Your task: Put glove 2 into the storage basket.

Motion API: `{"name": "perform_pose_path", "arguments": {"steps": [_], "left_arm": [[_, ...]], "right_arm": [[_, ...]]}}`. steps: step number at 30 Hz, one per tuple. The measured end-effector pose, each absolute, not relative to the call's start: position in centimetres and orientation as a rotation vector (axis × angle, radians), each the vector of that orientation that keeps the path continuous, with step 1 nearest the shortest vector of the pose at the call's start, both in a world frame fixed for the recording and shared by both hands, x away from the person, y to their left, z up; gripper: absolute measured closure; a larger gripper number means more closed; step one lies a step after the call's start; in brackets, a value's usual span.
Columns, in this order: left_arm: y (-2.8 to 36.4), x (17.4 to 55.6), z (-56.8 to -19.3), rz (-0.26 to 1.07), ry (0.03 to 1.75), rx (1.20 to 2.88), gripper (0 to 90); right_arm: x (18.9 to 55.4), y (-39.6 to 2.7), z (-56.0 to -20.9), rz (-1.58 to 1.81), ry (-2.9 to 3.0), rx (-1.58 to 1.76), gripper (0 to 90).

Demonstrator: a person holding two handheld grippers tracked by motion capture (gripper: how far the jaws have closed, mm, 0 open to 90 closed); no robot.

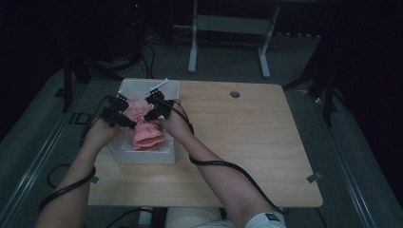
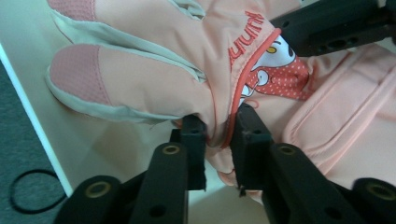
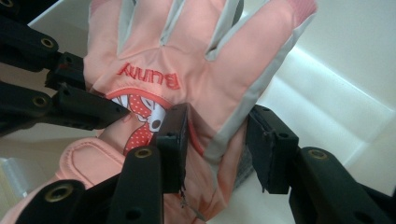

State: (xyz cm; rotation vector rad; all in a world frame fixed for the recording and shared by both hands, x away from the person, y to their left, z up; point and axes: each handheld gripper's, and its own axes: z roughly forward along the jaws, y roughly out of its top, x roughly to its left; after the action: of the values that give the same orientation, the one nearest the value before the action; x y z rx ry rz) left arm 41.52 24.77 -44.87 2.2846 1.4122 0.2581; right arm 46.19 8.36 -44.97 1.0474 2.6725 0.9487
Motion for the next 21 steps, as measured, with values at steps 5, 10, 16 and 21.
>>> {"name": "perform_pose_path", "arguments": {"steps": [5, 10, 16, 21], "left_arm": [[25.2, 41.1, -44.4, 0.358, 1.424, 2.252, 68.5], [25.4, 40.7, -44.1, 0.387, 1.433, 2.244, 62.3], [25.8, 40.1, -42.8, 0.472, 1.452, 2.193, 54.1], [26.0, 39.5, -41.9, 0.501, 1.448, 2.149, 49.2]], "right_arm": [[46.3, 8.4, -45.0, 0.946, 2.688, 1.073, 59.0], [46.3, 8.6, -45.0, 0.932, 2.700, 1.047, 58.4], [46.2, 8.6, -45.0, 0.948, 2.706, 1.016, 57.7], [46.3, 7.8, -44.6, 1.001, 2.703, 0.999, 57.8]]}}
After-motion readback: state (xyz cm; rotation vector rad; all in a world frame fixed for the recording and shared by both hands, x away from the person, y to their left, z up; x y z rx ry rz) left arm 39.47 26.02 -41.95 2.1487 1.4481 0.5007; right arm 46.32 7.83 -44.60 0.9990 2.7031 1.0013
